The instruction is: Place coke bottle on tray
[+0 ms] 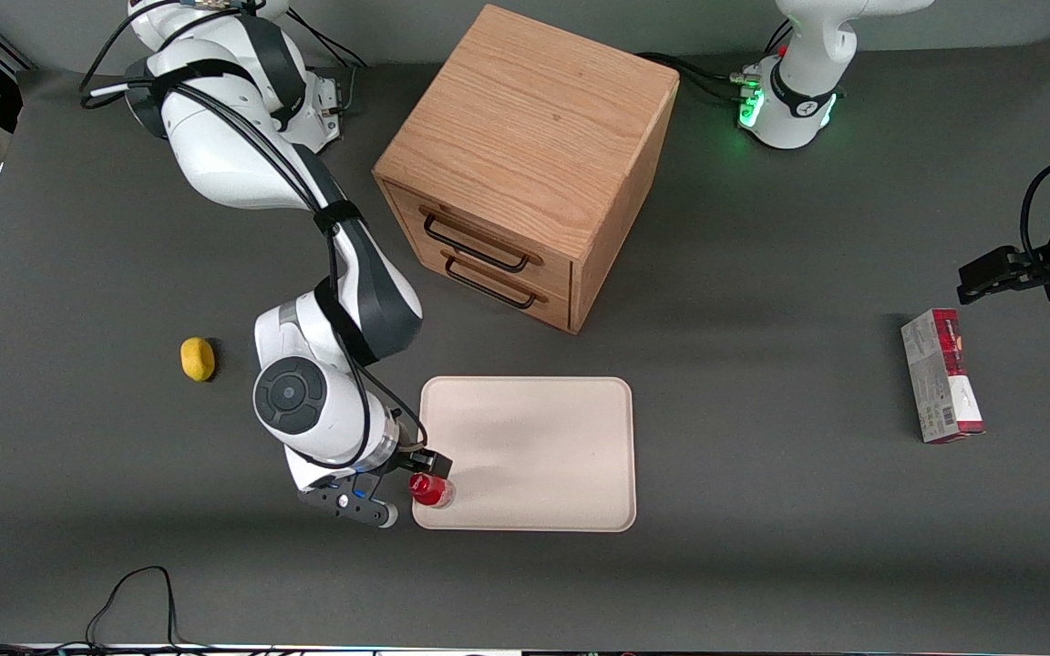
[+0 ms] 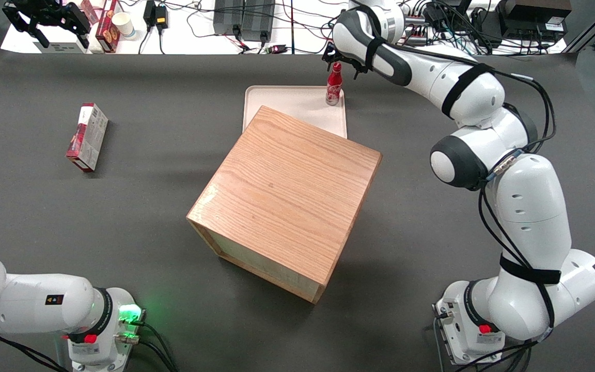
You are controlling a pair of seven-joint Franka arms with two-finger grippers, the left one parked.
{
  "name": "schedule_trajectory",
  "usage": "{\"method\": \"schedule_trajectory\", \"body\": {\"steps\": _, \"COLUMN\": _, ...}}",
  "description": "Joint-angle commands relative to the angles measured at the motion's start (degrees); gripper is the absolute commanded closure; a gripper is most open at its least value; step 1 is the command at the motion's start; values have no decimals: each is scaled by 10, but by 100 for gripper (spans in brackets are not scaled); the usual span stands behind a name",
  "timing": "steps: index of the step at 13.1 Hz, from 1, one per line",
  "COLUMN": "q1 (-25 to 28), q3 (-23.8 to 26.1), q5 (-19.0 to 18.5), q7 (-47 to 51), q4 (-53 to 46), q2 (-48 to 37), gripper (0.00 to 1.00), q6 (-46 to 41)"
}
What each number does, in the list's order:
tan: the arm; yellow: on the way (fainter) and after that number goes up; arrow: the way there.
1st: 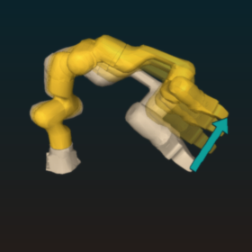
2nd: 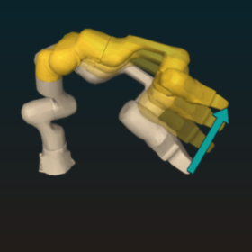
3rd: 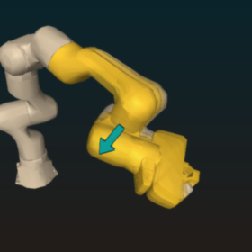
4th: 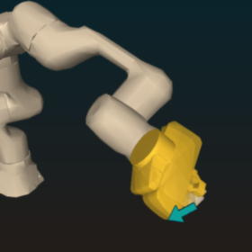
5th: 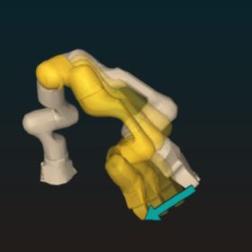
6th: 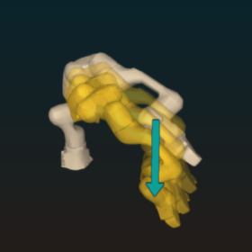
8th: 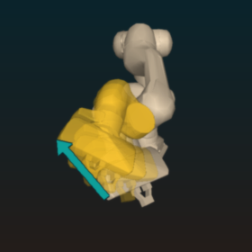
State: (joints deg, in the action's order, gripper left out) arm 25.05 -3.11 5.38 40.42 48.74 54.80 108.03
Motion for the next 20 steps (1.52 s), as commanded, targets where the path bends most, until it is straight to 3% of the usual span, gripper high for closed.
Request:
{"method": "schedule_trajectory", "body": {"steps": 1, "q1": 0, "q3": 0, "q5": 9, "q7": 11, "q4": -19, "q2": 11, "gripper": 0, "q6": 3}}
{"method": "schedule_trajectory", "body": {"steps": 4, "q1": 1, "q3": -2, "q5": 0, "q7": 2, "q4": -19, "q2": 5, "gripper": 0, "q6": -11}}
{"method": "schedule_trajectory", "body": {"steps": 7, "q1": 10, "q3": 1, "q5": -43, "q7": -17, "q4": -20, "q2": -5, "gripper": 0, "q6": -78}}
{"method": "schedule_trajectory", "body": {"steps": 13, "q1": 4, "q3": -3, "q5": -41, "q7": -186, "q4": -17, "q2": -92, "gripper": 0, "q6": -233}}
{"method": "schedule_trajectory", "body": {"steps": 17, "q1": -19, "q3": -8, "q5": -41, "q7": -269, "q4": 183, "q2": -243, "gripper": 0, "q6": -237}}
{"method": "schedule_trajectory", "body": {"steps": 20, "q1": -63, "q3": -13, "q5": -40, "q7": -327, "q4": 399, "q2": -403, "gripper": 0, "q6": -145}}
